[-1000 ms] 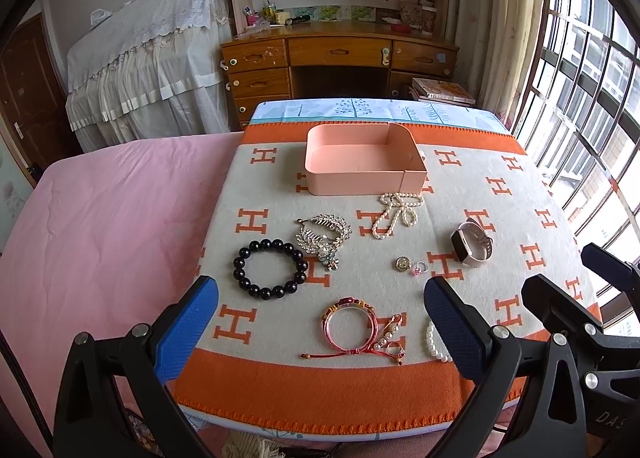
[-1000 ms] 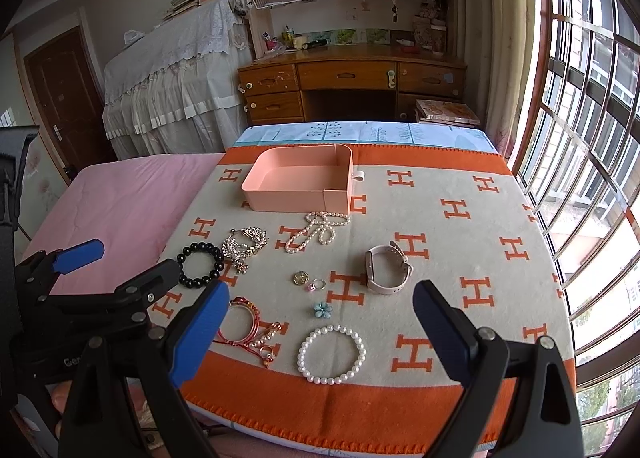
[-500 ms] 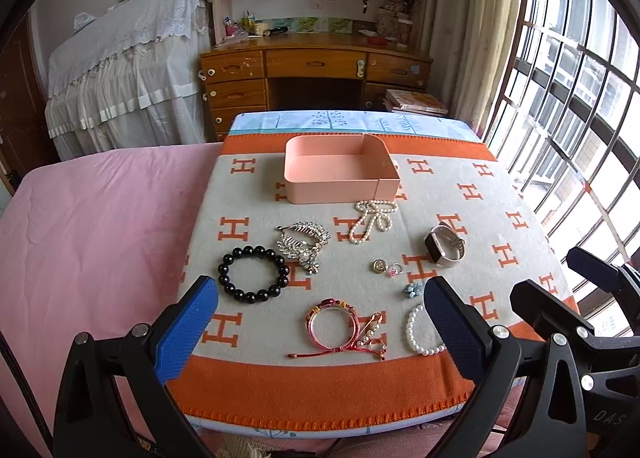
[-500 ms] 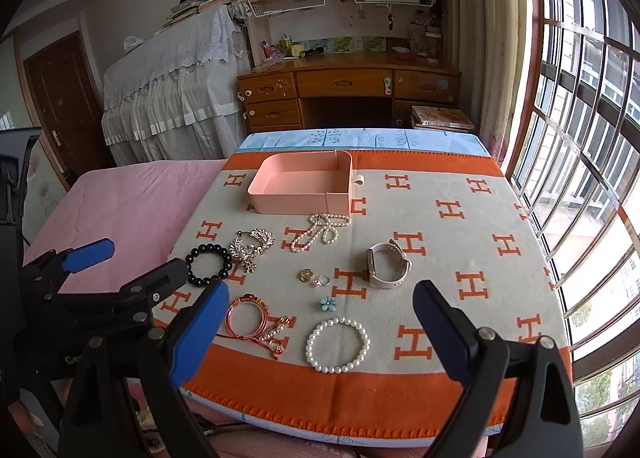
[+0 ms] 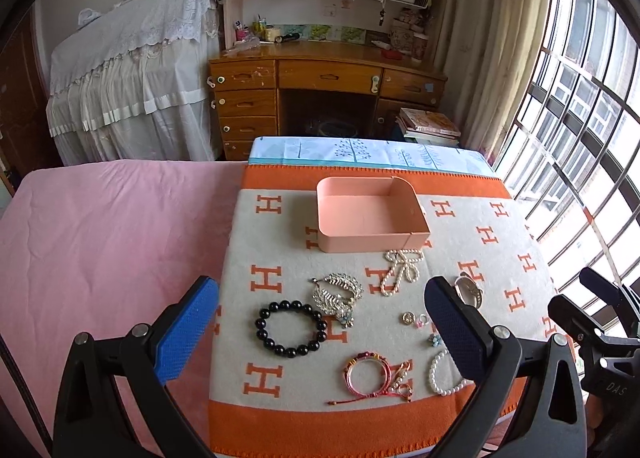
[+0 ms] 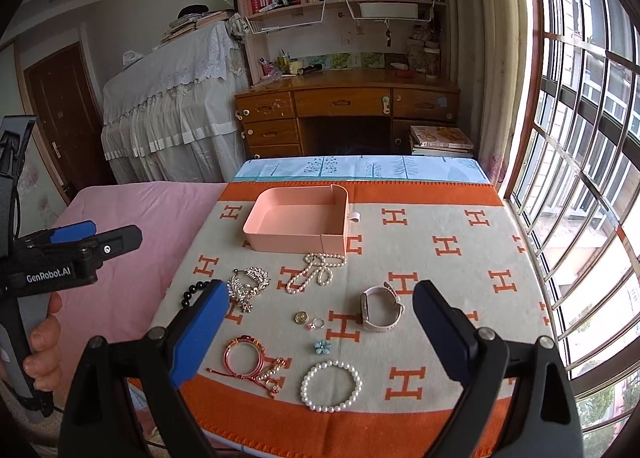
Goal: Organize jewelry
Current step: 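Grasp the silver leaf hair comb with the left tool while the right tool grasps the pearl bow necklace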
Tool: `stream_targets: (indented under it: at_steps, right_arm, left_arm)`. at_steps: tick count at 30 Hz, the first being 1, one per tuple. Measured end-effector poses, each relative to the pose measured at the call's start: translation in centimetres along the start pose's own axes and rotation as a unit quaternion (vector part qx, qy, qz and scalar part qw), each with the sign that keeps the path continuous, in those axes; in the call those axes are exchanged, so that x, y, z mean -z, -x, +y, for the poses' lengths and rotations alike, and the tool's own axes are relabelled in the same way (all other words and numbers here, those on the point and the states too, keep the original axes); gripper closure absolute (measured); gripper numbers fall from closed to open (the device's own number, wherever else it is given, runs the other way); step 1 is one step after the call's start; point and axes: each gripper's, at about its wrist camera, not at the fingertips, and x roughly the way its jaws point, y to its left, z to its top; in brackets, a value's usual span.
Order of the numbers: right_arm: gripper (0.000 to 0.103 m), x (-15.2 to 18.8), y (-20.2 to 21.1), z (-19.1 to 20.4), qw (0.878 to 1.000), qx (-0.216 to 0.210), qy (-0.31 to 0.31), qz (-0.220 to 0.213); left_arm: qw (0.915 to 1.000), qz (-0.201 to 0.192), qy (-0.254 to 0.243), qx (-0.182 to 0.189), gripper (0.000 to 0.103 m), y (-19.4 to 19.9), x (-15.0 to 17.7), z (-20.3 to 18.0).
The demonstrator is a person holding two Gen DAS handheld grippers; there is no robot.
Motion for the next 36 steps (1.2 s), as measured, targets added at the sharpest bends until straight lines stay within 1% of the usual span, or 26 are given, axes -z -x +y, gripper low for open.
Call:
stream_targets:
  at_steps: [2, 4, 6, 9, 11, 13, 15, 17, 18, 20, 23, 24, 25, 27, 30, 32, 34, 36]
  right_arm:
    - [0.012, -1.2, -1.3, -0.5, 1.000, 0.000, -0.002, 0.006]
    - [0.015, -2.2, -2.9, -0.9, 1.000, -0.004, -0.003, 0.023]
    - [0.018, -3.1, -4.8, -1.5, 0.999, -0.013, -0.008, 0.043]
    - [0.023, -3.6, -8.0, -2.1, 0.996, -0.020, -0.018, 0.082]
    - [0.027, -3.5, -10.3, -2.4, 0.993, -0.026, -0.023, 0.111]
    - [0.030, -3.2, -12.4, -2.8, 0.989, -0.031, -0.029, 0.138]
    - [0.033, -2.8, -14.5, -3.1, 0.985, -0.036, -0.033, 0.165]
    - [0.037, -2.3, -16.6, -3.2, 0.980, -0.039, -0.038, 0.189]
    - [0.037, -2.1, -17.5, -3.3, 0.978, -0.043, -0.041, 0.200]
    - [0.038, -1.7, -19.2, -3.3, 0.973, -0.048, -0.046, 0.219]
    - [0.039, -1.3, -21.2, -3.3, 0.967, -0.057, -0.054, 0.242]
    - [0.040, -1.2, -21.7, -3.4, 0.965, -0.059, -0.056, 0.247]
    - [0.041, -1.2, -22.3, -3.4, 0.964, -0.059, -0.058, 0.252]
    - [0.042, -1.2, -23.1, -3.3, 0.962, -0.062, -0.060, 0.258]
    - [0.043, -1.3, -24.1, -3.3, 0.960, -0.061, -0.061, 0.265]
    - [0.046, -1.4, -24.7, -3.1, 0.959, -0.059, -0.059, 0.271]
    - [0.048, -1.3, -25.3, -3.0, 0.958, -0.056, -0.056, 0.276]
    - [0.051, -1.2, -26.0, -2.8, 0.956, -0.053, -0.053, 0.283]
  left_arm:
    - [1.0000, -0.002, 0.005, -0.006, 0.001, -0.7, -1.1, 0.6]
    - [0.9999, -0.002, 0.009, -0.015, 0.001, -1.7, -1.9, 1.3]
    - [0.9996, 0.011, 0.009, -0.022, 0.001, -3.3, -2.5, 1.7]
    - [0.9986, 0.047, 0.012, -0.022, 0.001, -6.5, -2.7, 1.9]
    - [0.9970, 0.076, 0.014, -0.009, 0.001, -9.0, -2.5, 2.0]
    - [0.9941, 0.108, 0.012, 0.000, 0.001, -11.7, -1.9, 1.9]
    - [0.9901, 0.140, 0.010, 0.000, 0.001, -14.5, -1.3, 1.7]
    - [0.9855, 0.169, 0.006, -0.005, 0.005, -17.2, -0.3, 1.5]
    - [0.9824, 0.186, 0.004, -0.006, 0.010, -18.4, 0.0, 1.4]
    - [0.9767, 0.215, 0.004, -0.006, 0.014, -20.6, 0.7, 1.4]
    - [0.9706, 0.240, 0.004, -0.007, 0.024, -22.7, 1.3, 1.5]
    - [0.9692, 0.246, 0.002, -0.008, 0.030, -23.3, 1.5, 1.5]
    - [0.9674, 0.253, 0.001, -0.007, 0.034, -23.9, 1.6, 1.5]
    - [0.9642, 0.265, 0.000, -0.004, 0.035, -24.8, 1.8, 1.3]
    - [0.9596, 0.281, -0.005, -0.004, 0.040, -25.9, 2.1, 1.0]
    - [0.9565, 0.292, -0.005, -0.002, 0.041, -26.4, 2.4, 0.9]
    - [0.9530, 0.303, 0.000, -0.001, 0.041, -26.7, 2.8, 0.8]
    - [0.9519, 0.306, 0.006, -0.001, 0.041, -26.5, 2.8, 1.0]
